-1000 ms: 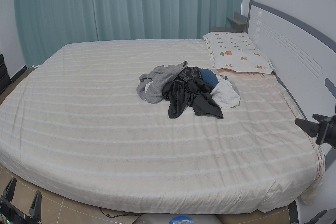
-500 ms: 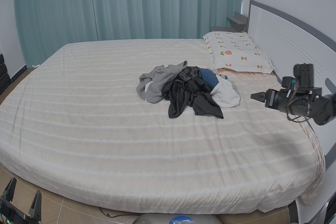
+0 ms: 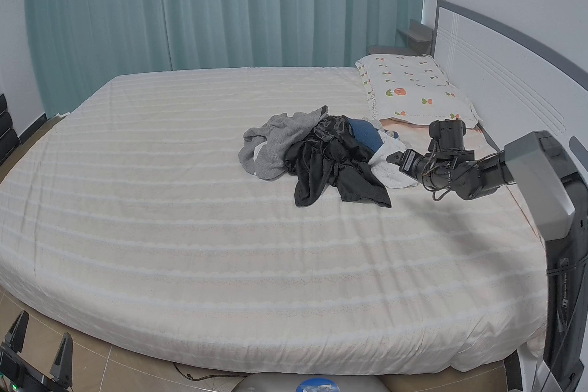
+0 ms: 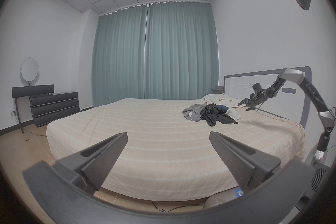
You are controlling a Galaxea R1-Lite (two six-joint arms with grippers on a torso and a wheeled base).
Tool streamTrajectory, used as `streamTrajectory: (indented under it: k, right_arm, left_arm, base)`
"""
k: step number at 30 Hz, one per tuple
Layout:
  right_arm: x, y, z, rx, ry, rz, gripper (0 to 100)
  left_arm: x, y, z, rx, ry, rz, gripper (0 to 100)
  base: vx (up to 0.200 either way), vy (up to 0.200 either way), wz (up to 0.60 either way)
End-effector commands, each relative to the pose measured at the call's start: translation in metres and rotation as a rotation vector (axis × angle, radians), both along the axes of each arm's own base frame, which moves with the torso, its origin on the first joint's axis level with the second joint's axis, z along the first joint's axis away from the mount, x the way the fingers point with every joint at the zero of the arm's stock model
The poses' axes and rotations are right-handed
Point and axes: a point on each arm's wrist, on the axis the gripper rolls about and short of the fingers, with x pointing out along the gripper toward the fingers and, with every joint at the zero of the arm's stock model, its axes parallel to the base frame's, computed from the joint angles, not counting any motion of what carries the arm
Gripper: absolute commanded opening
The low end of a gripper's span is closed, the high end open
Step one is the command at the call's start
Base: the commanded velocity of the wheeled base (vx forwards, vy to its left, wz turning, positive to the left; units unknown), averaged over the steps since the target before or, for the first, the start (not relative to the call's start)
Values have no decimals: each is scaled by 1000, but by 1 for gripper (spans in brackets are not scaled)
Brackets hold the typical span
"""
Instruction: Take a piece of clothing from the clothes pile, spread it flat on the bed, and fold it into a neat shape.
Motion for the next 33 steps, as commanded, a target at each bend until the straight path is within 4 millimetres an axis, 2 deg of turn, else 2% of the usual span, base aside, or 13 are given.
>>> streamTrajectory:
  k: [1,5,6,8,18,25,33]
  right_arm:
    - [27,15,-62,99,100,-58,100]
    - [32,17,-68,119,112,-67,100]
    - [32,17,-77,125,130,-74,100]
    - [32,18,-81,130,134,-76,100]
    - [35,19,-87,150,97,-64,100]
    - [34,30,-86,169,74,-16,100]
    - [35,31,-91,179,51,-5,100]
  left_arm:
    - [0,0,-5,0,-2,0,100]
    - [0,0,-5,0,-2,0,100]
    - [0,0,-5,0,-2,0,100]
    - [0,0,-5,0,-2,0,100]
    - [0,0,-5,0,-2,0,100]
    - [0,0,-5,0,-2,0,100]
    - [0,0,-5,0,-2,0,100]
  base:
    - [0,0,0]
    - [0,0,0]
    - [0,0,0]
    - [0,0,0]
    - [0,0,0]
    - [0,0,0]
    - [0,0,0]
